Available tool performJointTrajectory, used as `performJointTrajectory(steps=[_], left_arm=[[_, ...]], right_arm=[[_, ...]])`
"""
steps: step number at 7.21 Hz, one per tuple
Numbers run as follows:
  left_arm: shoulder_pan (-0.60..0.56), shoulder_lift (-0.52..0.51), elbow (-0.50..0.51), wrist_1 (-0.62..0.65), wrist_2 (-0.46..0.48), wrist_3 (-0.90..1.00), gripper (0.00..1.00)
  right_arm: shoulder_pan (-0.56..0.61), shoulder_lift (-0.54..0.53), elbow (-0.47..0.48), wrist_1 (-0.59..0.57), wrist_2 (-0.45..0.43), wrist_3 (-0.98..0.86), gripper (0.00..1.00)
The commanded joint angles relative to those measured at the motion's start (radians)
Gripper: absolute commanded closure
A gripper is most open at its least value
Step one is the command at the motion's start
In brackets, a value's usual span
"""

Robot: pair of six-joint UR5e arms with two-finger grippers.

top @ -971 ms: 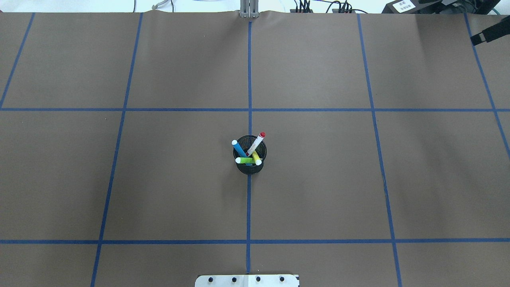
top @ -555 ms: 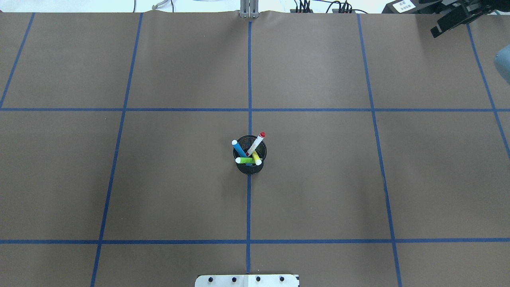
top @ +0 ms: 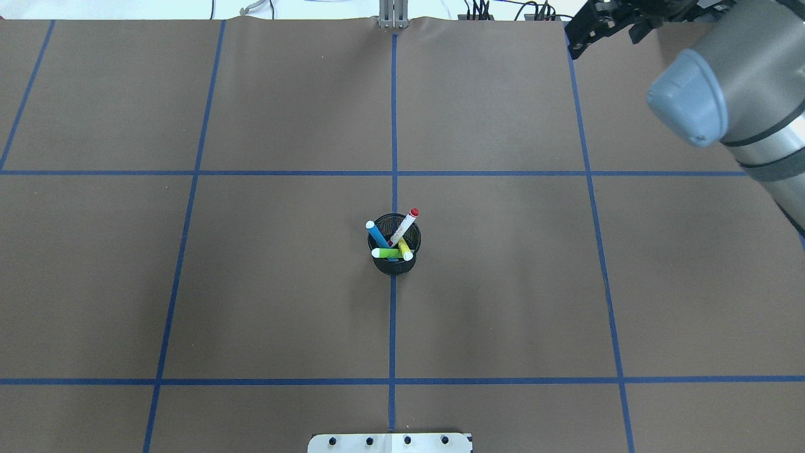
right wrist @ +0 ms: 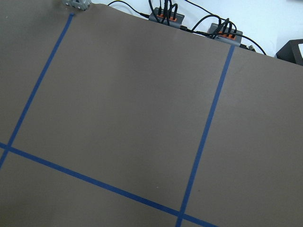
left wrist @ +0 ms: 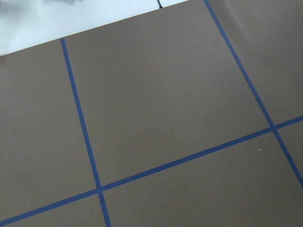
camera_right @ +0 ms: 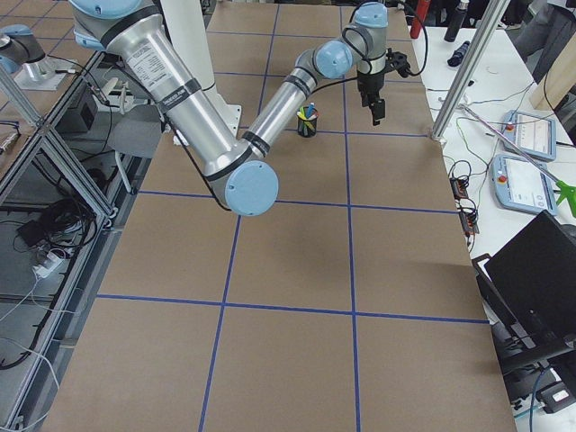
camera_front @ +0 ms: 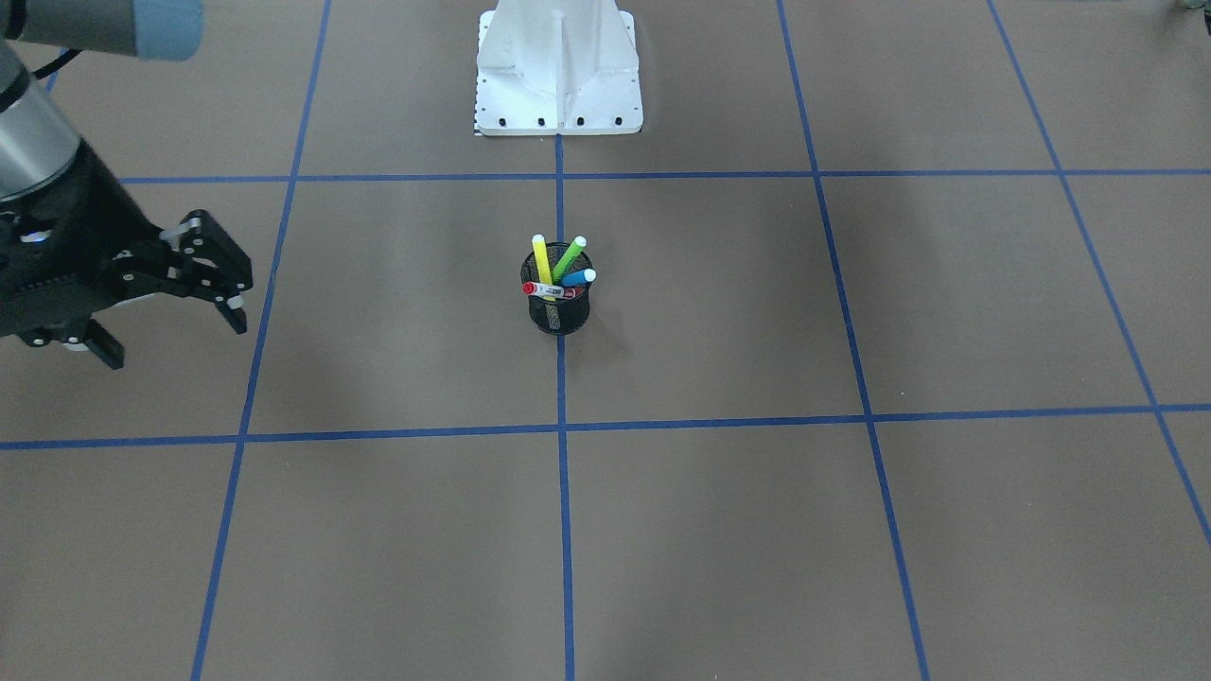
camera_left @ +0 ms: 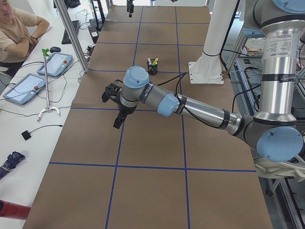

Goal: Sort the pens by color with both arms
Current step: 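Move the right gripper over the black mesh pen cup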

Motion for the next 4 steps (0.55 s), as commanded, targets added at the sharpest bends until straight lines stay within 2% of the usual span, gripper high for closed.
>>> performJointTrajectory(steps=[1,2,4], left_arm=[[0.001,0.006,0.001,0.003,0.002,0.000,0.00],[0.000,0.008,0.007,0.003,0.002,0.000,0.00],[0.001,0.009,0.009,0.003,0.003,0.000,0.00]], right_arm=[[-0.106,0.194,-0.095,-0.132,-0.045,0.128,0.02],[-0.152,0.316,-0.244,-0.132,-0.047,0.220,0.02],[-0.227,0.563,-0.549,-0.132,-0.064,0.258,0.01]])
